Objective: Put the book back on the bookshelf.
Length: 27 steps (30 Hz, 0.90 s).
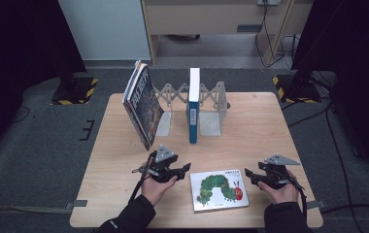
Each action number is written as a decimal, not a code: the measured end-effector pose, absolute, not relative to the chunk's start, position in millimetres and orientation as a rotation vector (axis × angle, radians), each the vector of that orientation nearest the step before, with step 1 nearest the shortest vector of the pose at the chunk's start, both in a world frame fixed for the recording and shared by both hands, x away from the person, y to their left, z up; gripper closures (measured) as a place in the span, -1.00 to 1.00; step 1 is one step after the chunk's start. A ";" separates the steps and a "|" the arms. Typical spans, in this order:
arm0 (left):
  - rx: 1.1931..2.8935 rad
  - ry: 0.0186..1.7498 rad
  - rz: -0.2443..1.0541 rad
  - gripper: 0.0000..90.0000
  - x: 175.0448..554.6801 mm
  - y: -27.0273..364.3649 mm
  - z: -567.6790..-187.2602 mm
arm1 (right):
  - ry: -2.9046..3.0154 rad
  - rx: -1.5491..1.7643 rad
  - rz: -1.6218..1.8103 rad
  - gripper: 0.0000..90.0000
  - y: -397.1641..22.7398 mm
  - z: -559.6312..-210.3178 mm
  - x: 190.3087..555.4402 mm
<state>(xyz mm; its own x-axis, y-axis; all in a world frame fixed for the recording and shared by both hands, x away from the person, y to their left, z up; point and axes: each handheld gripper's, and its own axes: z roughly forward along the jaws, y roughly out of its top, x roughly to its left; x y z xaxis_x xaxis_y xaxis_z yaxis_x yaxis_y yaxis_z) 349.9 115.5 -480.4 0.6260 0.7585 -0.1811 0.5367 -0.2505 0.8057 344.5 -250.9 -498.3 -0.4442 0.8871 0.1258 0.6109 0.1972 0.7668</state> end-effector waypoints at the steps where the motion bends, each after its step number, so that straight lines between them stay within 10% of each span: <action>1: 1.949 1.022 0.288 -0.18 347.6 113.6 -484.1 | 2.154 1.399 1.117 -0.22 -248.5 -498.6 342.6; 27: 2.041 1.054 0.087 -0.05 327.3 88.9 -524.9 | 2.320 1.522 1.212 -0.16 -221.1 -522.2 335.4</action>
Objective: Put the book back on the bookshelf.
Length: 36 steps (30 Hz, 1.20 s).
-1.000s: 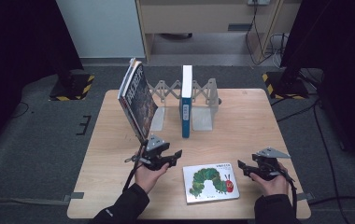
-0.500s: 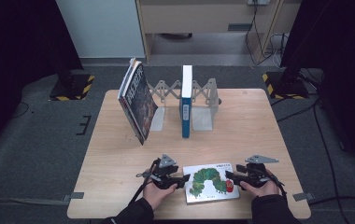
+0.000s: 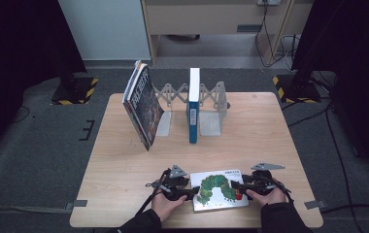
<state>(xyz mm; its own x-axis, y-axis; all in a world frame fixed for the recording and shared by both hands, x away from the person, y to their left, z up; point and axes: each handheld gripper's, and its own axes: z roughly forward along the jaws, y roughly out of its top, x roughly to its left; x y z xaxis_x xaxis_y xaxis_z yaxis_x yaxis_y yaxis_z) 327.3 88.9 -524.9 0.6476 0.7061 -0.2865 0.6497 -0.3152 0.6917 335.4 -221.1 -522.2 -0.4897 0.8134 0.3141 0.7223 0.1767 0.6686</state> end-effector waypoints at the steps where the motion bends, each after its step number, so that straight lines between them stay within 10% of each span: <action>1: 2.037 1.055 0.081 -0.03 328.0 88.5 -525.2 | 2.322 1.535 1.223 -0.16 -221.9 -521.1 335.4; 36: 1.975 1.054 0.039 -0.38 341.9 93.5 -530.8 | 2.329 1.606 1.513 0.15 -222.9 -517.0 352.7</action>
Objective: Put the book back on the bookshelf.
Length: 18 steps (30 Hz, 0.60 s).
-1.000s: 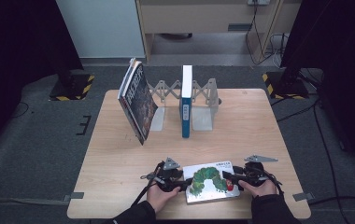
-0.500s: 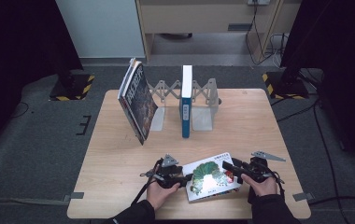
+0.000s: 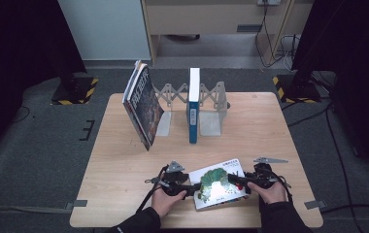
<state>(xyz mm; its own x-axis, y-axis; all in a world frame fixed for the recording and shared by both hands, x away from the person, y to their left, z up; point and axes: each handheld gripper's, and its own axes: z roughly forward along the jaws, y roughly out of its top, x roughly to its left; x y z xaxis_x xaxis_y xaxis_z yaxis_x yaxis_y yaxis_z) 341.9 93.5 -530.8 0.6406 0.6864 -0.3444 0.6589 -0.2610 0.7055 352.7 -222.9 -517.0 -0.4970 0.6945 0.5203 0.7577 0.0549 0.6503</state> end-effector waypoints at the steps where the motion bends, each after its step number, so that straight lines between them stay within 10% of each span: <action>1: 1.975 1.055 0.038 -0.37 341.9 93.5 -530.8 | -2.239 -1.533 -1.436 0.17 -222.9 -517.3 354.1; 18: 1.962 1.043 -0.025 -0.42 343.4 97.3 -531.0 | -2.108 -1.406 -1.666 0.87 -227.3 -496.9 354.0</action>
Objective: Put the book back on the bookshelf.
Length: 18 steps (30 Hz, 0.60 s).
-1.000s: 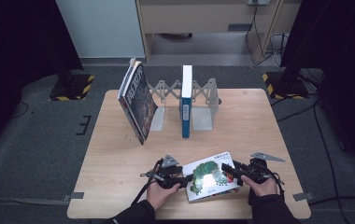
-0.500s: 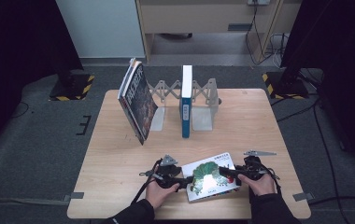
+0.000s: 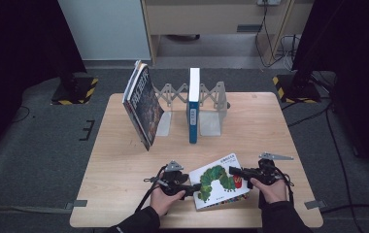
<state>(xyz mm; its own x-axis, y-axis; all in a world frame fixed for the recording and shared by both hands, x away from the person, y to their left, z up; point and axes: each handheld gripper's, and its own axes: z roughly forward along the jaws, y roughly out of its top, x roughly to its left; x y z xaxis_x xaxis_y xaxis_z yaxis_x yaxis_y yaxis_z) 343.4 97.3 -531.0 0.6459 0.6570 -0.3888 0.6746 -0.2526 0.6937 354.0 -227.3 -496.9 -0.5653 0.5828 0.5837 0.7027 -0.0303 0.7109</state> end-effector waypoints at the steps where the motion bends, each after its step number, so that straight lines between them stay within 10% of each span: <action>1: 1.959 1.040 -0.029 -0.43 343.3 97.2 -531.1 | -2.106 -1.399 -1.674 0.88 -227.2 -495.9 353.9; 18: 1.870 0.977 -0.201 -0.50 346.2 85.9 -539.5 | -2.087 -1.312 -1.894 0.90 -232.4 -484.8 352.3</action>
<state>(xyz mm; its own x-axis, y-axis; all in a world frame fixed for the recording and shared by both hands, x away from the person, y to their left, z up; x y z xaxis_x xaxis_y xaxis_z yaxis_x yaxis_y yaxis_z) 346.2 85.9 -539.5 0.6630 0.5378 -0.5208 0.6997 -0.1978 0.6865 352.3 -232.4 -484.8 -0.6435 0.5466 0.5359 0.5863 -0.0982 0.8041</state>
